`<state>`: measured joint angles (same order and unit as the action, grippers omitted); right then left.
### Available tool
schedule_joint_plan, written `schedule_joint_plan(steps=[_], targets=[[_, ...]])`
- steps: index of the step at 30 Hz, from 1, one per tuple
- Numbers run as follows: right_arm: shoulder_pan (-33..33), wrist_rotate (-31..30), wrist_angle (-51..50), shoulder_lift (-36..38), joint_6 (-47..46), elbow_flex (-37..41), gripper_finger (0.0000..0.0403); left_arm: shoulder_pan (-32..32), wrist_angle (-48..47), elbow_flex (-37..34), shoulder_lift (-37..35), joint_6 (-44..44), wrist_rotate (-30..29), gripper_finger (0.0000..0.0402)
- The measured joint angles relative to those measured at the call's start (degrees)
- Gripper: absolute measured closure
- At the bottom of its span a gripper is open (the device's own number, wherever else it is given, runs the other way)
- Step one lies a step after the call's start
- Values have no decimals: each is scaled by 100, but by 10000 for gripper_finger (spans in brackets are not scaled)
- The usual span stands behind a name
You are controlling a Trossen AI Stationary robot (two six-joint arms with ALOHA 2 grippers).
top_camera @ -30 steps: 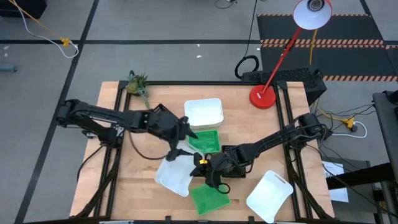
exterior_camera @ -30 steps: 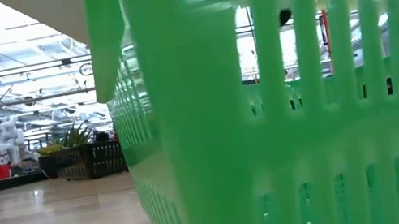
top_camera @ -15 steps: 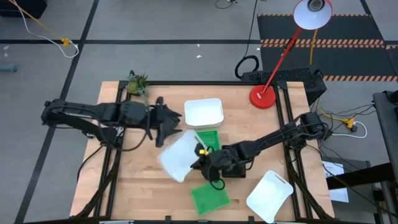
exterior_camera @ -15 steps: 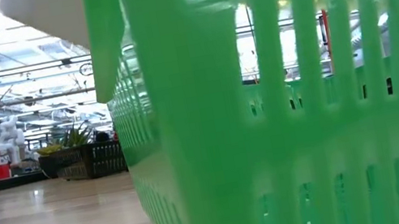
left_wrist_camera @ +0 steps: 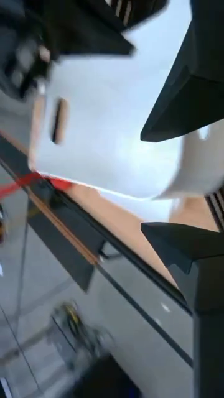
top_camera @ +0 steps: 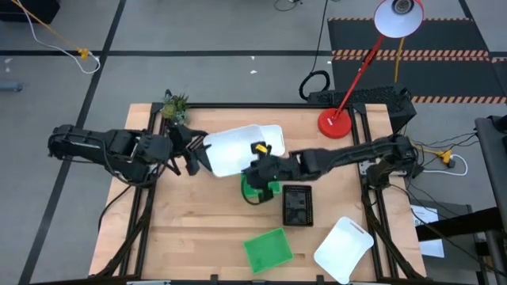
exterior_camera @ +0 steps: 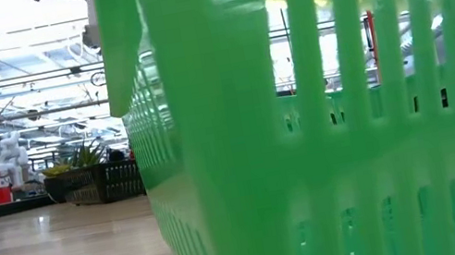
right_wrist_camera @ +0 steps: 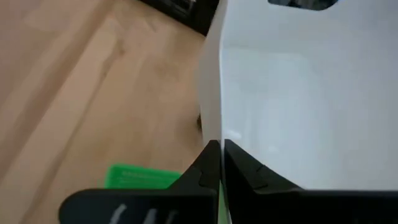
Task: Stack baskets by color
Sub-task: Stack the bottom left white bin on the top white bin
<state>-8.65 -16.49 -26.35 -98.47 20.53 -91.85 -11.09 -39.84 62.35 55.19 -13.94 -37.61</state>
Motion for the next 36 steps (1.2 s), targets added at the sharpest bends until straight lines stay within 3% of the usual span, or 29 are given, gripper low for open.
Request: schedule_joint_plan(steps=[11, 19, 25, 32, 36], targets=[[420, -2, -1480, 11, -189, -794, 403, 13, -1272, -9, -362, -753, -1082, 177], [777, 39, -1734, 5, -249, -794, 403, 10, -1363, -98, -403, -764, -998, 176], [1161, 457, -1673, 5, -334, -725, 403, 14, -1337, -312, -399, -559, -991, 176], [1371, 474, -1376, 5, -247, -161, 403, 13, -1169, -330, -395, -435, -959, 176], [1374, 481, -1108, 1, -164, 193, 403, 13, -819, -331, -394, -104, -624, 176]])
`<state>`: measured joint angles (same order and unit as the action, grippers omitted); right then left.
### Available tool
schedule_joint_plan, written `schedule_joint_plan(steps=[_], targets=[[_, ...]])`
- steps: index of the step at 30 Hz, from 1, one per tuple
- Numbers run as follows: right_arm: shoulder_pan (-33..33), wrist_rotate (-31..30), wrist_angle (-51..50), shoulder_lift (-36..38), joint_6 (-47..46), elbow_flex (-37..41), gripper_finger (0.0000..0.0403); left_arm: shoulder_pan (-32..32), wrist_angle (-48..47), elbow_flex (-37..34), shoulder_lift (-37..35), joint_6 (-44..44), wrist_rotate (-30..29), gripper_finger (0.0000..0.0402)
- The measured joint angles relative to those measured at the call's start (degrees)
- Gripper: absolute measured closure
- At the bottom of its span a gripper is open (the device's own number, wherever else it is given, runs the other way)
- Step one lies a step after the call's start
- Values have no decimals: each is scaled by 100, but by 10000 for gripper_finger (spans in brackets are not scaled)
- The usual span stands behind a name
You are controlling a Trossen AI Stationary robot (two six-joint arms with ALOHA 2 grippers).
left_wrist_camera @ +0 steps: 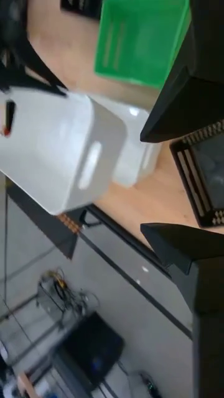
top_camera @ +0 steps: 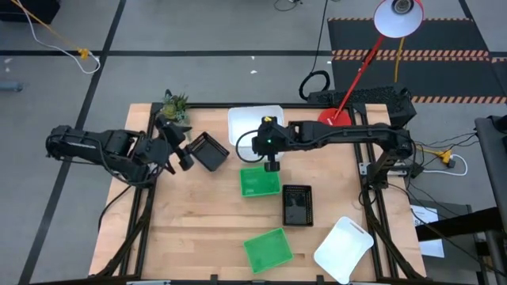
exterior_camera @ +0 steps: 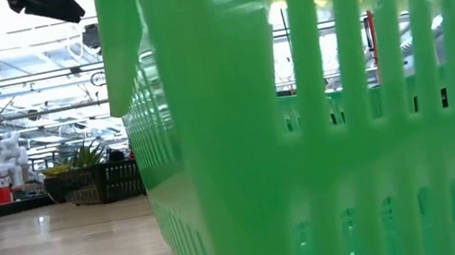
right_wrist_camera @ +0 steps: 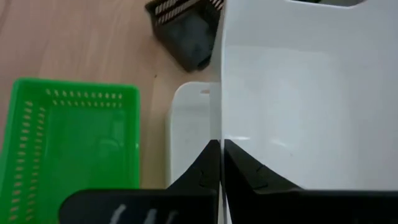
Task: Stack baskets by color
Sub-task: Stack the bottom left white bin on the top white bin
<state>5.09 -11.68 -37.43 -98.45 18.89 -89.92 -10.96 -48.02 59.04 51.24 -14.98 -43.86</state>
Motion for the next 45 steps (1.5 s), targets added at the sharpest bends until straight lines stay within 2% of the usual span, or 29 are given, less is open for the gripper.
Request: schedule_joint_plan(steps=[3, 7, 13, 19, 24, 34, 38, 45], targets=[[8, 47, 165, 0, 24, 247, 403, 0, 340, -80, -2, 295, 259, 176], [64, 426, 457, -4, 22, 523, 403, -2, 798, -265, 0, 842, 620, 176], [131, 458, 862, -4, -9, 903, 403, 0, 1482, -492, 0, 1490, 1081, 176], [231, 459, 1056, -4, -85, 1166, 403, 2, 1566, -496, 0, 1525, 1091, 176], [317, 752, 1323, -4, -123, 1350, 403, 2, 1566, -496, 0, 1509, 1098, 176], [424, 761, 1327, -4, -170, 1387, 403, 0, 1568, -496, 0, 1499, 1102, 176], [467, 1049, 1370, -52, -220, 1387, 403, 1, 1568, -496, 0, 1496, 1102, 176], [476, 1040, 1403, -109, -196, 1389, 403, 2, 1571, -496, 0, 1497, 1102, 176]])
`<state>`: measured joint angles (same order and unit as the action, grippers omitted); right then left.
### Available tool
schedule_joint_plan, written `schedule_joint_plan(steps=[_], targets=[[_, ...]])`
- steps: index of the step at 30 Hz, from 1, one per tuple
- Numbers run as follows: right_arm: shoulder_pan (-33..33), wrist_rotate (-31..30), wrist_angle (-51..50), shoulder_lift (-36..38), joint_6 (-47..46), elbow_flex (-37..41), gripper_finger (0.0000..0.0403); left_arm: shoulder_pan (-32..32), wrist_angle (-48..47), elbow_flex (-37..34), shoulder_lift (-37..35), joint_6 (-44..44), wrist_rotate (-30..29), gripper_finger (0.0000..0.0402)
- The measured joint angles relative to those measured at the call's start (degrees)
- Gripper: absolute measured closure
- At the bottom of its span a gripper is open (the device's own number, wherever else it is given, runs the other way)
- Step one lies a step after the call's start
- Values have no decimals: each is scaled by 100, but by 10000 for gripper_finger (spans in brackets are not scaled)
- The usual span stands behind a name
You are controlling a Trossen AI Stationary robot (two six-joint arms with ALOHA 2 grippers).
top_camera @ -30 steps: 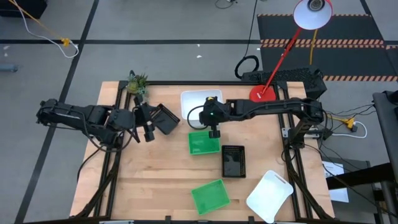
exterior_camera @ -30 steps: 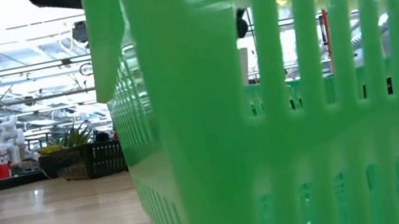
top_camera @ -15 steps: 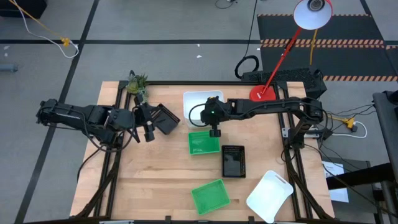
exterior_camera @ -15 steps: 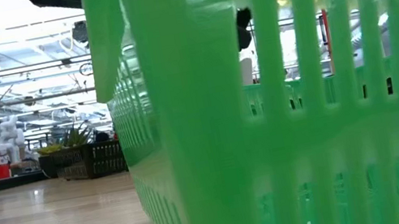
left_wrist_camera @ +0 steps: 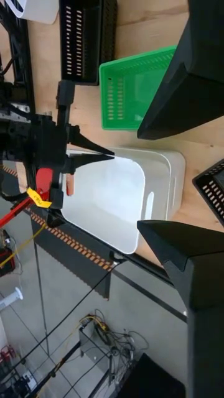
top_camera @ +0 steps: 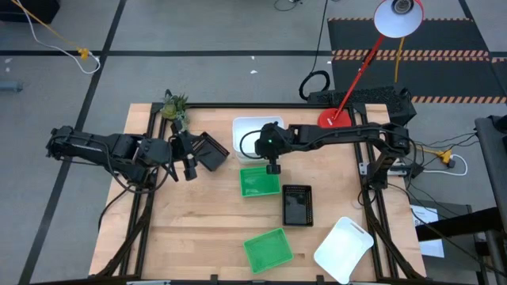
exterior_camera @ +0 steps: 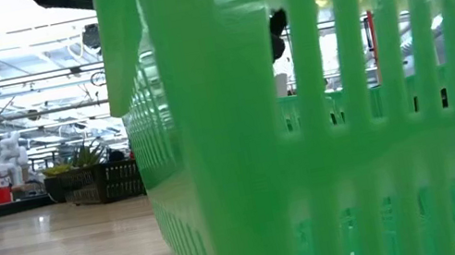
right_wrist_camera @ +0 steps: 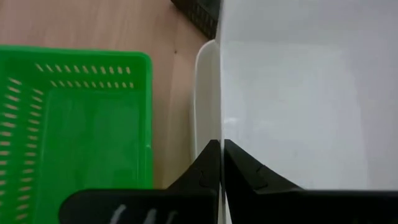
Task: Stack baskets by color
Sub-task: Stack the bottom left white bin on the top white bin
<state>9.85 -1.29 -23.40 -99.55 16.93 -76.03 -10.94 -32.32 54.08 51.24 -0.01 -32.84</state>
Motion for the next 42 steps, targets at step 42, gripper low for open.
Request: schedule_joint_plan(steps=[42], targets=[[133, 1, 96, -142, -125, 0, 355, 0, -7, 0, 0, 1, 0, 176]])
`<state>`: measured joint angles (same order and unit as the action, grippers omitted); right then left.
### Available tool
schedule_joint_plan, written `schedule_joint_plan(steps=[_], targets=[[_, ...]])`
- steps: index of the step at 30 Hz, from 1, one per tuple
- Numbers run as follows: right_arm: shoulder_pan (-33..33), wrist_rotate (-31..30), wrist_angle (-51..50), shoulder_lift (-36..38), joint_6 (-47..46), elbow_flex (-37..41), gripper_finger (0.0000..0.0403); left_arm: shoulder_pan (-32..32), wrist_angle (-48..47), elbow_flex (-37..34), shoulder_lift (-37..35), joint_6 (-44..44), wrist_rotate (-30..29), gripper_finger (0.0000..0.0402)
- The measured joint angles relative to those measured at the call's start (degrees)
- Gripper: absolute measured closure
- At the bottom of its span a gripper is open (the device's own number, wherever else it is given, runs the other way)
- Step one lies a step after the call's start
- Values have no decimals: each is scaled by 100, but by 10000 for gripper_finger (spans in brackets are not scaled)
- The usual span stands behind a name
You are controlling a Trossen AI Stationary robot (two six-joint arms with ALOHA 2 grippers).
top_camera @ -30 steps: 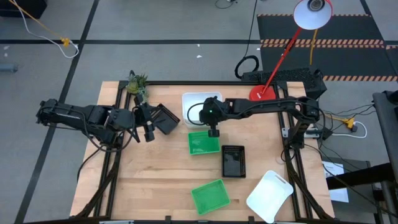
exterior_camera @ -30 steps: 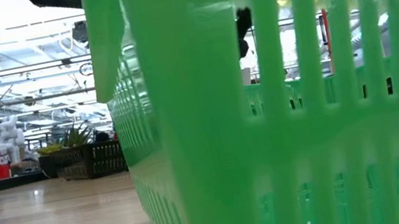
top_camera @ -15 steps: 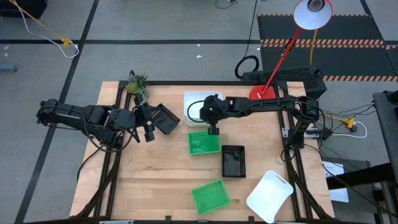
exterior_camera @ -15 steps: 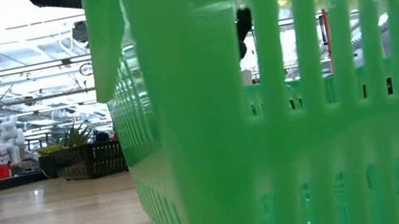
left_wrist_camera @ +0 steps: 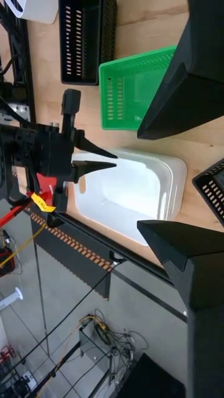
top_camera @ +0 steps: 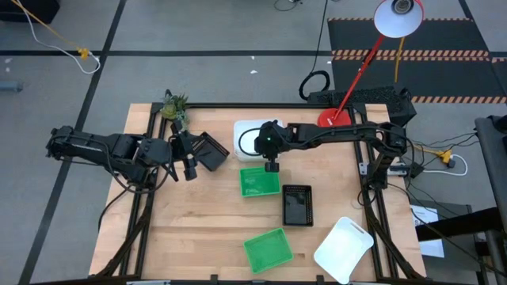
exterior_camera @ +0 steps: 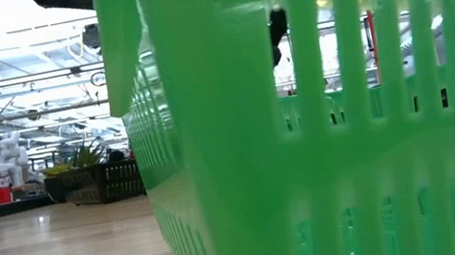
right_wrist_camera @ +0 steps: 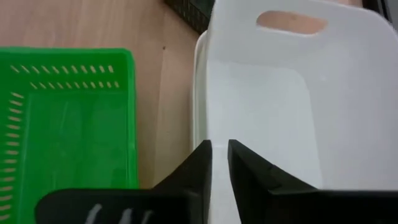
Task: Stack baskets by color
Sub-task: Stack the bottom left white bin on the top white bin, then stack the top black bin on the bottom stacked black bins
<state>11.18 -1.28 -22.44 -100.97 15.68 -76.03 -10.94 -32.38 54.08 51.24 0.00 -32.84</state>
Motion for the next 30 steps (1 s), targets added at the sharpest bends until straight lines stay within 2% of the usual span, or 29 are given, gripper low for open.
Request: schedule_joint_plan(steps=[13, 20, 30], targets=[[-52, -9, -8, 13, -82, 0, 319, -2, -6, 0, 0, -1, 0, 176], [-465, -47, -24, 87, -188, -9, 318, -1, -87, 0, 0, -14, 0, 176], [-1460, -1216, -248, 688, -547, -4, 318, 0, -211, 0, 25, -123, 172, 176]])
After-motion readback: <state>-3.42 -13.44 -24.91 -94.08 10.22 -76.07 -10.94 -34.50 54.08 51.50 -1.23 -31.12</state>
